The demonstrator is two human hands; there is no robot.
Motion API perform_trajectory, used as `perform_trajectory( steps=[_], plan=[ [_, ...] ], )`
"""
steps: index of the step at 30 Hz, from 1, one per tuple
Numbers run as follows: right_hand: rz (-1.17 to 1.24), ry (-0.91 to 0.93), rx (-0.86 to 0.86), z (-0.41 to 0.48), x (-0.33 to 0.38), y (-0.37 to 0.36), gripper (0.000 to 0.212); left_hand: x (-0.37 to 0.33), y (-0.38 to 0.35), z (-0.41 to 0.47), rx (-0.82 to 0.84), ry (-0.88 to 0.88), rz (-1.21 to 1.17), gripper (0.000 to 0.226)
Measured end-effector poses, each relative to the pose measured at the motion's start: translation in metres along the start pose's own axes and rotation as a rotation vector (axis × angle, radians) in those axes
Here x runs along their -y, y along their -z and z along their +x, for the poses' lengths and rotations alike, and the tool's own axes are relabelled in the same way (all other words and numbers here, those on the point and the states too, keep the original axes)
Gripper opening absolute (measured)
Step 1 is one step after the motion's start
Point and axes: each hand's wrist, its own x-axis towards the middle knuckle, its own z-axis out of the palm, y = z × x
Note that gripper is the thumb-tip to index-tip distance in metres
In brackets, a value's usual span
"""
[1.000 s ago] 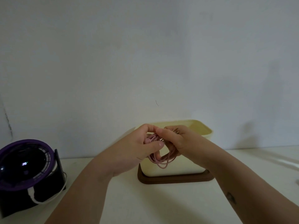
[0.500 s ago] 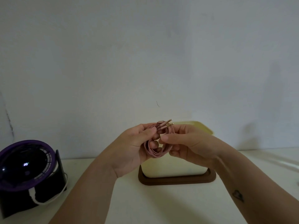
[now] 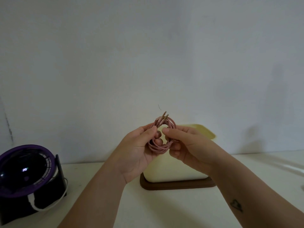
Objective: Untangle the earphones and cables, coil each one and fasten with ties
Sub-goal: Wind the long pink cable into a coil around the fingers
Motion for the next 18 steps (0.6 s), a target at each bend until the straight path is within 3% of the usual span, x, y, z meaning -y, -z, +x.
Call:
perform_trajectory(
  steps=[2,6,8,18],
  plan=[
    [0.006,0.011,-0.018,0.000,0.001,-0.001,0.015,0.001,-0.002,-0.002,-0.045,-0.045,0.129,0.024],
    [-0.083,0.000,-0.005,-0.002,0.002,-0.001,0.050,0.004,-0.005,-0.007,-0.084,-0.132,0.481,0.019],
    [-0.096,0.027,-0.029,-0.001,0.001,-0.003,0.053,0.005,-0.005,-0.008,-0.102,-0.151,0.611,0.019],
    [-0.386,0.308,-0.206,0.000,-0.004,-0.012,0.013,0.011,-0.018,-0.012,-0.123,-0.303,0.900,0.012]
  ],
)
